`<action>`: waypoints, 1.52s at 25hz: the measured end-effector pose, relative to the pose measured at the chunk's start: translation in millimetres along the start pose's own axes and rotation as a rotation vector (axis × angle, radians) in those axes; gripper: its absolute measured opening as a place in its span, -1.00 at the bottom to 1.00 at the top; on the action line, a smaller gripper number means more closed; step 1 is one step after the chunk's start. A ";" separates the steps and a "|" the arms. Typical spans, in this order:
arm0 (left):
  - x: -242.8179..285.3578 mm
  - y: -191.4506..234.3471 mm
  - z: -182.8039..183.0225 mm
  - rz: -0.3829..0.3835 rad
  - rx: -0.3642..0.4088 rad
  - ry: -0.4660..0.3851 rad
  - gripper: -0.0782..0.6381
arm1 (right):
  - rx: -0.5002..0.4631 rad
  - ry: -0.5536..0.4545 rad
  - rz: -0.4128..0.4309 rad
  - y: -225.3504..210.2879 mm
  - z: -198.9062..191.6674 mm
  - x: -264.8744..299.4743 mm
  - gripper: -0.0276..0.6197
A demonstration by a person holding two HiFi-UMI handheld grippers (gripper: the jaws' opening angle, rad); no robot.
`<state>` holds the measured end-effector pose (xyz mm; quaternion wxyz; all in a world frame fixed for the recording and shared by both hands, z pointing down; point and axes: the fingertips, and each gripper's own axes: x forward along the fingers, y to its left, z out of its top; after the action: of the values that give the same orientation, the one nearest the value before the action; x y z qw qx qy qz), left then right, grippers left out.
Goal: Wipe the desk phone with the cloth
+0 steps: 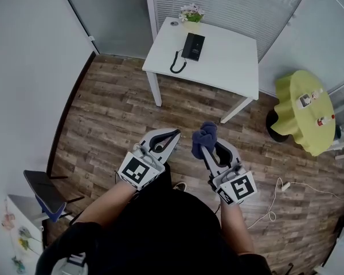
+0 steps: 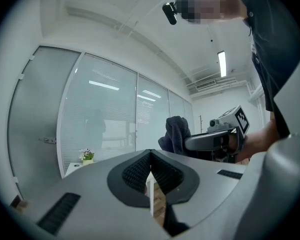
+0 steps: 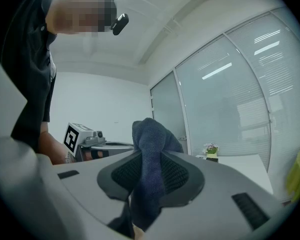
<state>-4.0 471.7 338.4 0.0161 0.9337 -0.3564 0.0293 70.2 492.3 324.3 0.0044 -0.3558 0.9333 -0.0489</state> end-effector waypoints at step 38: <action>146.0 276.0 -12.0 -0.183 -0.079 0.030 -0.76 | -0.017 0.072 -0.154 -174.6 6.0 267.5 -0.58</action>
<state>-79.8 169.5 362.5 0.0608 0.9605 -0.2702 0.0274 -13.4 184.4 341.9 -0.0358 -0.4248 0.9030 -0.0541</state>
